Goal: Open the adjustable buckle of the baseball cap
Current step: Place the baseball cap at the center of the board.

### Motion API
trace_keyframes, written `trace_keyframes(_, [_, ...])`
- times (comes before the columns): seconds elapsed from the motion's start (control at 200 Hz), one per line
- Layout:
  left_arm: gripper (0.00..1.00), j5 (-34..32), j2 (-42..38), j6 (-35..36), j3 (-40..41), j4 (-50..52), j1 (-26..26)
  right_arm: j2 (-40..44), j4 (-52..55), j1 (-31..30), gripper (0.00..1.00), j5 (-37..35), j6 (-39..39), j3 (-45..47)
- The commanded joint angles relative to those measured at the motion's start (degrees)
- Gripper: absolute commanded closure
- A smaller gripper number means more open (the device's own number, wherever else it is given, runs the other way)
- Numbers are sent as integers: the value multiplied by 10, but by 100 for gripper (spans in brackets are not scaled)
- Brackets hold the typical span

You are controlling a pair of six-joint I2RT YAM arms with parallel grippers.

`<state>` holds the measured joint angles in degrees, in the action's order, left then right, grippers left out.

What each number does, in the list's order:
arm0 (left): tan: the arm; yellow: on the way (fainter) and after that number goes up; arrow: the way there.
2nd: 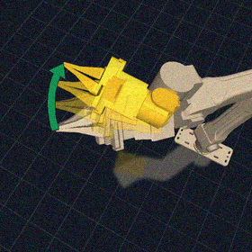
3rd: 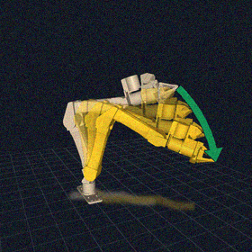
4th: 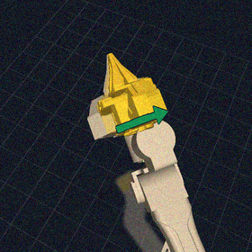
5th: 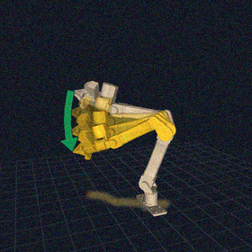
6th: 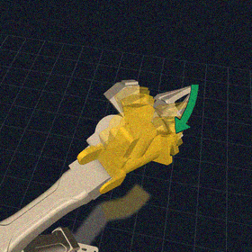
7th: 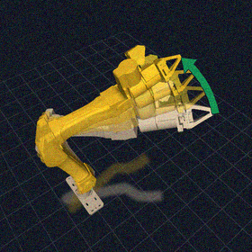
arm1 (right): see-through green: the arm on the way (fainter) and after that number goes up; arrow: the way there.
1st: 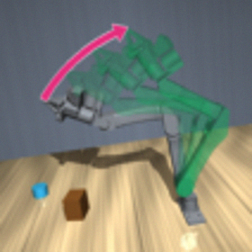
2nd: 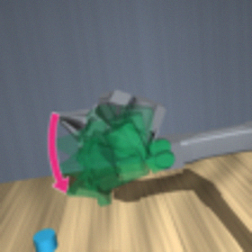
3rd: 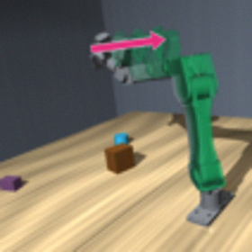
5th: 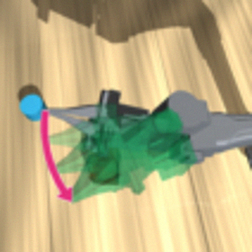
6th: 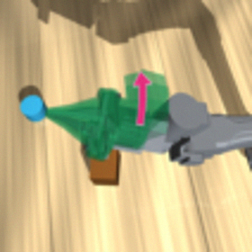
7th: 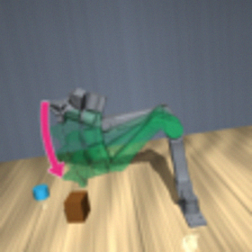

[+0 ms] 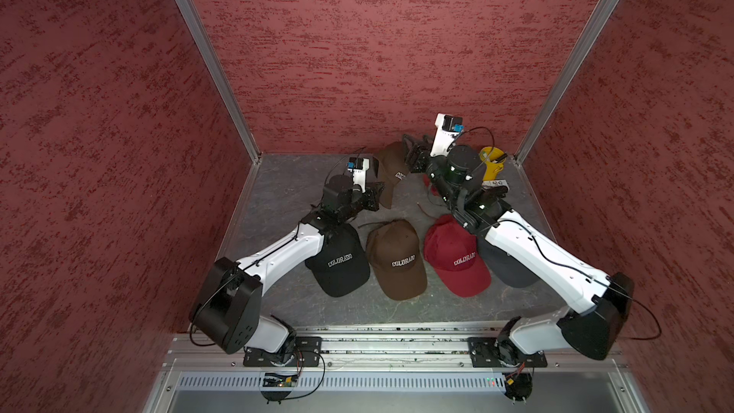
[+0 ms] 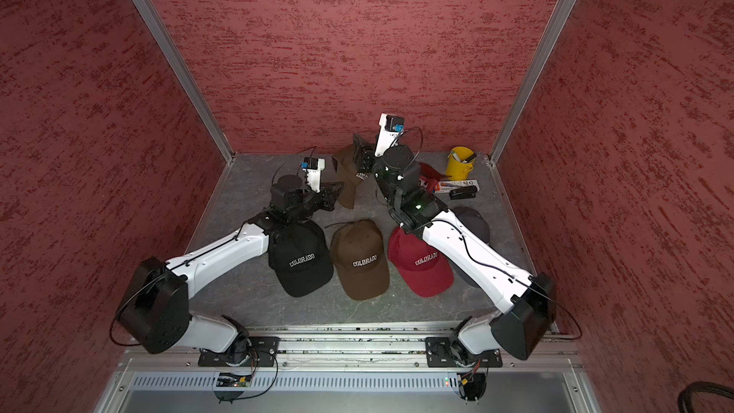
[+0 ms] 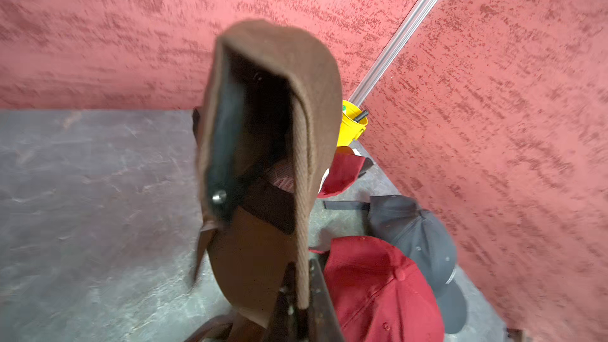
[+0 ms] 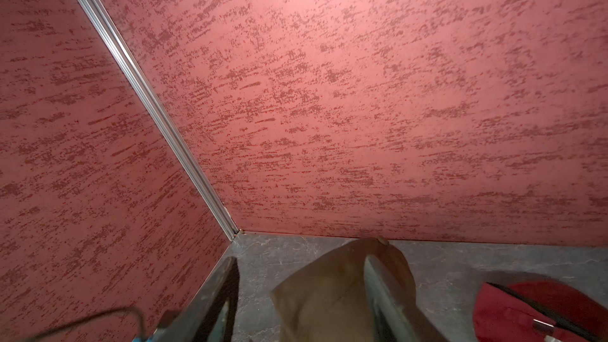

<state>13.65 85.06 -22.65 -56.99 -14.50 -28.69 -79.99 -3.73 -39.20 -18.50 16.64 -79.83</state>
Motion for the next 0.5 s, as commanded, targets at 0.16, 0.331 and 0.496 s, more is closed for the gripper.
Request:
trace_keyframes(0.16, [100,173,130,-132,-108,-19,65,83,-6,4,36,-29,2,85])
trace_keyframes(0.331, [100,220,203,-191,-171,-44,78,113,9,4,36,-41,13,118])
trace_keyframes(0.496, [100,223,240,-231,-140,-88,84,125,36,5,35,-51,14,137])
